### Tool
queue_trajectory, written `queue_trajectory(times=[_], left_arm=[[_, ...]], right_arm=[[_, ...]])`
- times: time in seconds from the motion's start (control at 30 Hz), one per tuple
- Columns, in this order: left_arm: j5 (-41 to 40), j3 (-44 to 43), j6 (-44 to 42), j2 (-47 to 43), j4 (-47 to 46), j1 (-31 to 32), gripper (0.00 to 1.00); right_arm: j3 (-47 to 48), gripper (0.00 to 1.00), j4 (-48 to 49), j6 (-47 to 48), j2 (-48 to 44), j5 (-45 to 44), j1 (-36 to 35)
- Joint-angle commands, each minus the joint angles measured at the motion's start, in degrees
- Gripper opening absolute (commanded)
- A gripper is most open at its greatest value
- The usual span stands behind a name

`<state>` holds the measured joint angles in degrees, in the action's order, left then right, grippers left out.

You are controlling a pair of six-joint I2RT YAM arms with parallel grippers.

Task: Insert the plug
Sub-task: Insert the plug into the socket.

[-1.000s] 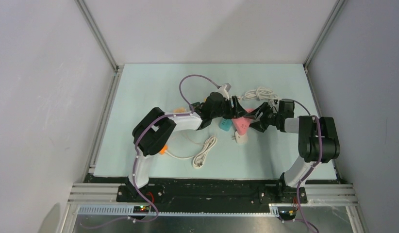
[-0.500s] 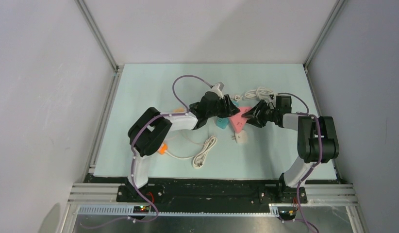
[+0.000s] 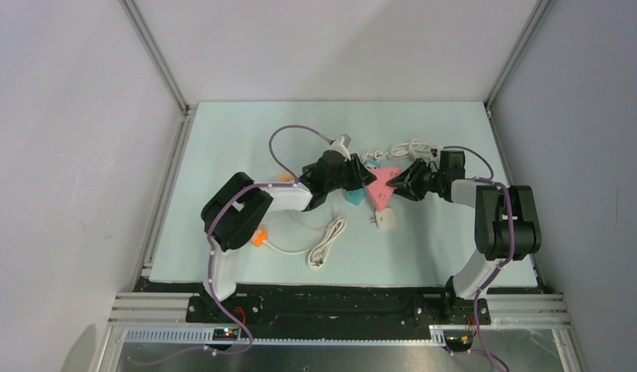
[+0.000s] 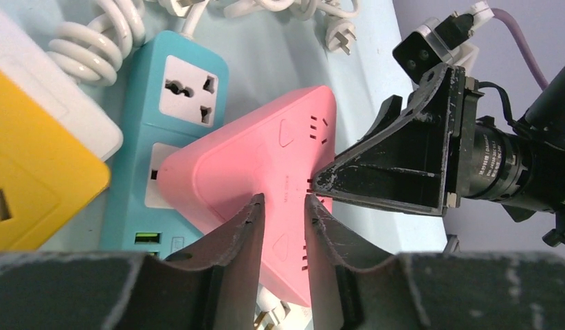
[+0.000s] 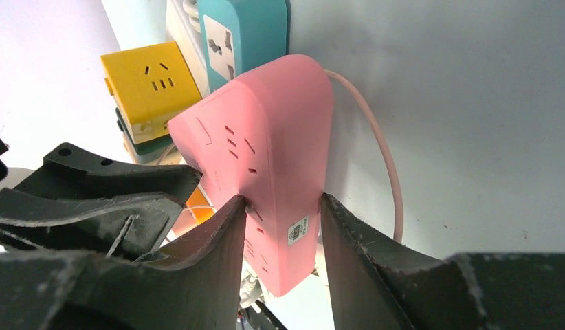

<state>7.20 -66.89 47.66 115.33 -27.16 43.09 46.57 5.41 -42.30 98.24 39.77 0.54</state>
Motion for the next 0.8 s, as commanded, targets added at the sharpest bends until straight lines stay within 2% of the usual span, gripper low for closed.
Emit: queue_trajectory(times=[0.0, 0.07, 0.37, 0.67, 0.77], left_arm=[[-2.64, 3.28, 0.87, 0.21, 4.94, -1.4, 0.3], [-3.46, 3.97, 1.42, 0.21, 4.96, -1.66, 0.26], [-9.58, 5.0, 2.43, -0.63, 6.84, -2.23, 0.18], [-13.65, -0.9, -3.86, -2.2, 12.29, -2.04, 0.21], [-15.85, -5.5, -8.6, -0.92, 17.47, -1.12, 0.1]], right_arm=[[3.08, 0.46, 4.81, -0.53, -2.02, -1.23, -2.17], [3.29, 0.46, 4.87, -0.68, -2.11, -1.16, -2.59], [4.26, 0.46, 3.58, 0.01, -2.34, -2.5, -3.56], [5.84, 0.47, 1.67, 0.46, -2.15, -3.0, -3.78], [6.28, 0.47, 1.06, 0.67, -1.76, -3.09, -3.83]])
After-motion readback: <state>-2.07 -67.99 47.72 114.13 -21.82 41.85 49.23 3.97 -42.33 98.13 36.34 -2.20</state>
